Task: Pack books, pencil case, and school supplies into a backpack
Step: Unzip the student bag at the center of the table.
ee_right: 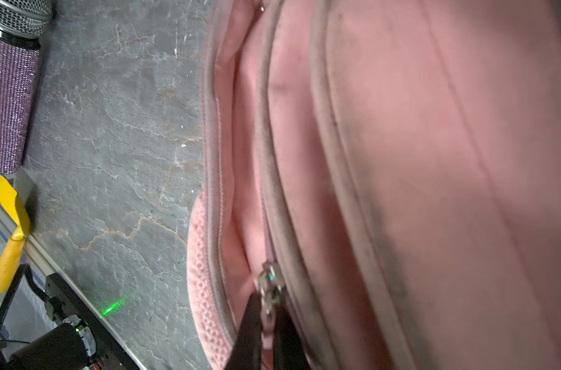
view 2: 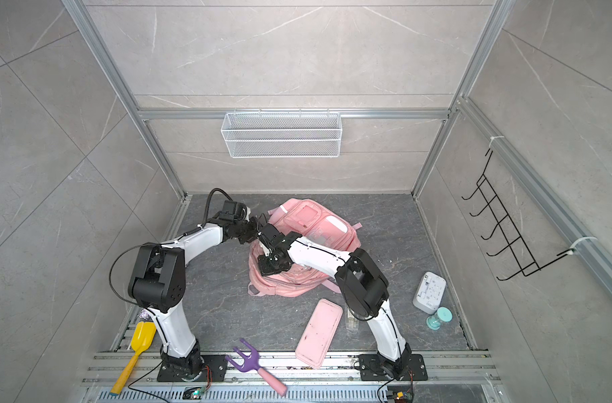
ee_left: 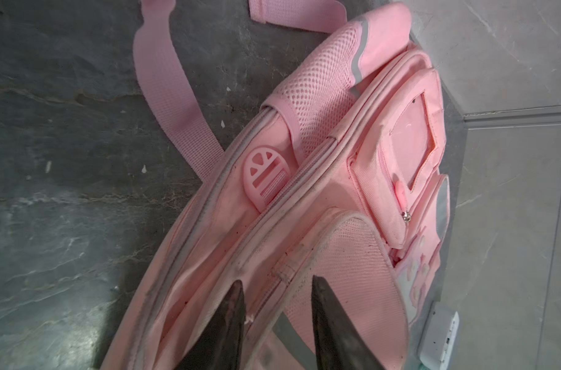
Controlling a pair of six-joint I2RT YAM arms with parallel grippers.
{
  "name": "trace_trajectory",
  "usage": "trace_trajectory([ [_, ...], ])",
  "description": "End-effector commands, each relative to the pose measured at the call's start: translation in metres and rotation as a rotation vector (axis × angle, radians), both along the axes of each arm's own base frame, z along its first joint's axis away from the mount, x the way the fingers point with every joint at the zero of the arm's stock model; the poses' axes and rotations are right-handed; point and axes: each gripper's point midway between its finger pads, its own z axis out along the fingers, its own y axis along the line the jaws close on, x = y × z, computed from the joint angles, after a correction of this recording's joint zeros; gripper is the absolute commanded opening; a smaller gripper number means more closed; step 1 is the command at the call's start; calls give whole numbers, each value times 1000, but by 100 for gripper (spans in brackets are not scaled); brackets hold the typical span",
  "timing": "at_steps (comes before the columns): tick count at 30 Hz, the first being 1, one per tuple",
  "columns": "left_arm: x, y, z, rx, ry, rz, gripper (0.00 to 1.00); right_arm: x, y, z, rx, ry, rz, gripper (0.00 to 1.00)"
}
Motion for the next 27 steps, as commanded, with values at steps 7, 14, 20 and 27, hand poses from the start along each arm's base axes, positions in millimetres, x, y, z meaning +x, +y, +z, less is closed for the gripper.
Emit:
trace_trajectory([
  [7, 26, -14, 29, 11, -54, -107, 51, -8, -48, 21, -35, -65, -9, 0],
  [14, 34, -33, 24, 52, -34, -203, 54, -9, -90, 30, -43, -80, -60, 0],
  [20, 35, -57, 9, 65, -9, -276, 54, -18, -97, 27, -43, -64, -56, 0],
  [27, 34, -88, -5, 21, -3, -356, 52, -23, -103, 21, -50, -54, -64, 0],
])
